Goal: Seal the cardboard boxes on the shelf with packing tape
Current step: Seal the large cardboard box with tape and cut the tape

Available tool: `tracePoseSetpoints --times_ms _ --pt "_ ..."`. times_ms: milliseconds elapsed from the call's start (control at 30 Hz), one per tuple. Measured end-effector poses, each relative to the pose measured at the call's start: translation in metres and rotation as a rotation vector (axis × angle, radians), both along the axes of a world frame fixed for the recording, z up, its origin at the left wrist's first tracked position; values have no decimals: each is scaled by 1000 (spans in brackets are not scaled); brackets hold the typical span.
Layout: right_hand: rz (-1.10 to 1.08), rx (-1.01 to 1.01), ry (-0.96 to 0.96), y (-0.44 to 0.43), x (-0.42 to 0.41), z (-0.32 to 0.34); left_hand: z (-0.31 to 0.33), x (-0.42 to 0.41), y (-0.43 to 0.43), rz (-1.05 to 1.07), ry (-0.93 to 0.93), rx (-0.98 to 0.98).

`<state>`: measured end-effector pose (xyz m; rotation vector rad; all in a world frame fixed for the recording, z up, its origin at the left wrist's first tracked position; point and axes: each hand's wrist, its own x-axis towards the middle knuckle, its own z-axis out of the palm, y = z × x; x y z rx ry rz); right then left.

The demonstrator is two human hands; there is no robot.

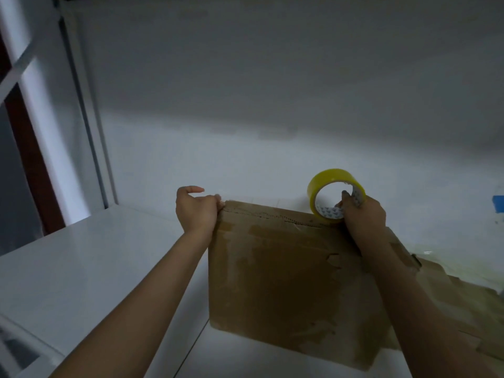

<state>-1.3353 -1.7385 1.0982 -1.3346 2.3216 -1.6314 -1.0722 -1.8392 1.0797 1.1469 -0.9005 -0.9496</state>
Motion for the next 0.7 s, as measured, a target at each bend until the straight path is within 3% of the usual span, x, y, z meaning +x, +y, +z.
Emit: tracePoseSetpoints --times_ms 133,233,333,700 --pt "-22 31 159 -4 -3 -6 8 13 -2 128 -274 -60" --pt "-72 -28 268 -6 -5 -11 10 39 -11 213 -324 -76" --pt "-65 -61 335 -6 2 -11 7 57 -17 117 -192 -15" --pt "-146 -45 70 -1 -6 -6 -13 39 -13 5 85 95"
